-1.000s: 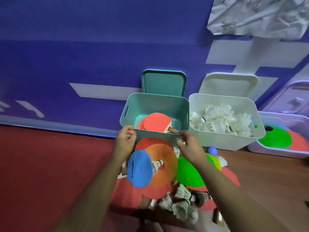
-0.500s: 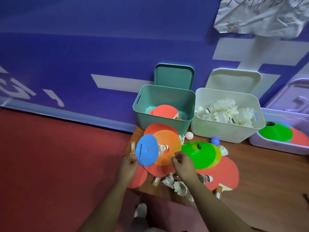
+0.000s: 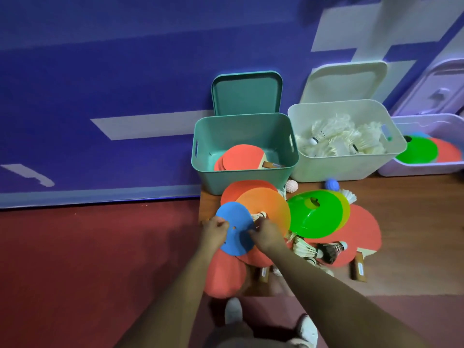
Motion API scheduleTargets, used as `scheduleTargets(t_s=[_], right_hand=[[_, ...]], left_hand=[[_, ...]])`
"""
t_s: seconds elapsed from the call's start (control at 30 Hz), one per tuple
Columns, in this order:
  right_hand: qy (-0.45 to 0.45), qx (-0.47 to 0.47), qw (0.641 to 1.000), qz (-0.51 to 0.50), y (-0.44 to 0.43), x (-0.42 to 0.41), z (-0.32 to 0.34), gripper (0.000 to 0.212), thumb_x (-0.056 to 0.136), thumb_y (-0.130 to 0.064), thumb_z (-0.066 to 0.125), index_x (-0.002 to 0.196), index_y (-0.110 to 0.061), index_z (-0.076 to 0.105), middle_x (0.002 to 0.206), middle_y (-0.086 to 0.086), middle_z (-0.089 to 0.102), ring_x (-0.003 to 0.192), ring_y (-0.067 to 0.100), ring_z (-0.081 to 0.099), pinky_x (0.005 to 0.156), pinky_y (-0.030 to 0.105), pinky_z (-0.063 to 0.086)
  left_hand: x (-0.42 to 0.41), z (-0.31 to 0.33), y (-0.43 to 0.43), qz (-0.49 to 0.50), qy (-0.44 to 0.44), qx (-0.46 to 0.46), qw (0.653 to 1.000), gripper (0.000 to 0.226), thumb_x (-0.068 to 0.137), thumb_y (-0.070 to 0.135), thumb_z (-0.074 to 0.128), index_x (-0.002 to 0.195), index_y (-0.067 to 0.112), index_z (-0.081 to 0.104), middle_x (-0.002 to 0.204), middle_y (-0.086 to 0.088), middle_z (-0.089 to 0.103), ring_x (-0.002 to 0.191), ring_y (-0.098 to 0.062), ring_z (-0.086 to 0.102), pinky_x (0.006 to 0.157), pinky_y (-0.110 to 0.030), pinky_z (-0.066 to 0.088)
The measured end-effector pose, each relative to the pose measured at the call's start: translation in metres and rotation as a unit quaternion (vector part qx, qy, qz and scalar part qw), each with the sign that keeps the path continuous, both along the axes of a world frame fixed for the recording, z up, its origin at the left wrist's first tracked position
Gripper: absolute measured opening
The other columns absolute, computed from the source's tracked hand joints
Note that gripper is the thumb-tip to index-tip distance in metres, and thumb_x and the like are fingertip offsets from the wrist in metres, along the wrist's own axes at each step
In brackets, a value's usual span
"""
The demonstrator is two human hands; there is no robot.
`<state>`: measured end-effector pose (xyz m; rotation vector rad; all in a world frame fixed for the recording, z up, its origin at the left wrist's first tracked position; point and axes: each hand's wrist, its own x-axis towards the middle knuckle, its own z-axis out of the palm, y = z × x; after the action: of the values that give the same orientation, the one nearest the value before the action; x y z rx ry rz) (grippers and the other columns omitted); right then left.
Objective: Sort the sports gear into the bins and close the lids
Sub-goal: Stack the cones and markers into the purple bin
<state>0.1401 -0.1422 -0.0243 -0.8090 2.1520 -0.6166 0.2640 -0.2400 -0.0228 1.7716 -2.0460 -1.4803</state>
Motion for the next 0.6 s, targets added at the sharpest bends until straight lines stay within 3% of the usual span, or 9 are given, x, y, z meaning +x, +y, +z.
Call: scheduleTargets(t_s=[0.03, 0.1, 0.2, 0.3, 0.43, 0.5, 0.6], right_hand=[[0.012, -0.002, 1.000, 0.001, -0.003, 0.001, -0.005, 0.020, 0.090, -0.019, 0.058, 0.097, -0.003, 0.065, 0.098, 0.020, 0.069, 0.094, 0.038, 0.064, 0.071, 0.037, 0.045], [0.042, -0.027, 0.999, -0.008, -0.006, 0.004, -0.012, 0.017, 0.092, -0.017, 0.053, 0.089, -0.005, 0.064, 0.091, 0.020, 0.069, 0.088, 0.039, 0.064, 0.069, 0.040, 0.044], [0.070, -0.053, 0.994, -0.063, -0.006, 0.008, -0.013, 0.021, 0.089, -0.021, 0.059, 0.106, -0.008, 0.060, 0.106, 0.011, 0.059, 0.090, 0.034, 0.061, 0.075, 0.039, 0.047], [0.052, 0.010, 0.996, -0.073, -0.011, 0.008, -0.021, 0.035, 0.088, -0.025, 0.063, 0.116, -0.006, 0.056, 0.118, 0.015, 0.054, 0.101, 0.036, 0.059, 0.084, 0.038, 0.045], [0.055, 0.019, 0.994, -0.091, -0.023, 0.008, -0.034, 0.021, 0.091, -0.016, 0.054, 0.108, -0.004, 0.057, 0.111, 0.018, 0.063, 0.098, 0.036, 0.062, 0.074, 0.037, 0.044], [0.072, 0.003, 0.994, -0.085, -0.024, 0.008, -0.036, 0.011, 0.091, -0.012, 0.051, 0.098, -0.005, 0.057, 0.101, 0.018, 0.066, 0.091, 0.037, 0.063, 0.066, 0.036, 0.040], [0.080, -0.056, 0.993, -0.064, -0.017, 0.010, -0.035, 0.005, 0.086, -0.011, 0.057, 0.091, -0.009, 0.059, 0.098, 0.014, 0.060, 0.084, 0.034, 0.060, 0.065, 0.035, 0.038]], left_hand=[[-0.002, 0.000, -0.005, -0.004, 0.012, 0.024, 1.000, 0.021, 0.089, 0.017, 0.051, 0.068, 0.012, 0.052, 0.067, -0.006, 0.053, 0.051, -0.002, 0.051, 0.048, -0.017, 0.037], [-0.006, -0.004, -0.016, 0.007, 0.040, 0.081, 0.996, 0.024, 0.086, 0.039, 0.051, 0.080, 0.016, 0.058, 0.085, -0.007, 0.065, 0.075, -0.014, 0.063, 0.064, -0.023, 0.042], [-0.015, -0.004, -0.026, 0.062, 0.085, 0.166, 0.981, 0.023, 0.098, 0.041, 0.049, 0.095, 0.019, 0.056, 0.090, 0.001, 0.062, 0.090, -0.021, 0.060, 0.074, -0.030, 0.045], [-0.023, -0.006, -0.030, 0.049, 0.071, 0.185, 0.979, 0.023, 0.099, 0.042, 0.048, 0.082, 0.026, 0.051, 0.090, -0.001, 0.057, 0.091, -0.021, 0.056, 0.078, -0.033, 0.047], [-0.026, -0.017, -0.037, 0.043, 0.045, 0.192, 0.979, 0.028, 0.097, 0.046, 0.048, 0.077, 0.027, 0.048, 0.088, 0.000, 0.052, 0.090, -0.022, 0.051, 0.084, -0.035, 0.045], [-0.025, -0.021, -0.039, 0.052, 0.041, 0.203, 0.977, 0.026, 0.096, 0.050, 0.049, 0.093, 0.026, 0.057, 0.101, -0.002, 0.057, 0.097, -0.022, 0.055, 0.091, -0.039, 0.048], [-0.024, -0.025, -0.038, 0.100, 0.064, 0.250, 0.961, 0.048, 0.090, 0.060, 0.052, 0.120, 0.022, 0.055, 0.118, -0.002, 0.057, 0.106, -0.023, 0.059, 0.095, -0.048, 0.051]])
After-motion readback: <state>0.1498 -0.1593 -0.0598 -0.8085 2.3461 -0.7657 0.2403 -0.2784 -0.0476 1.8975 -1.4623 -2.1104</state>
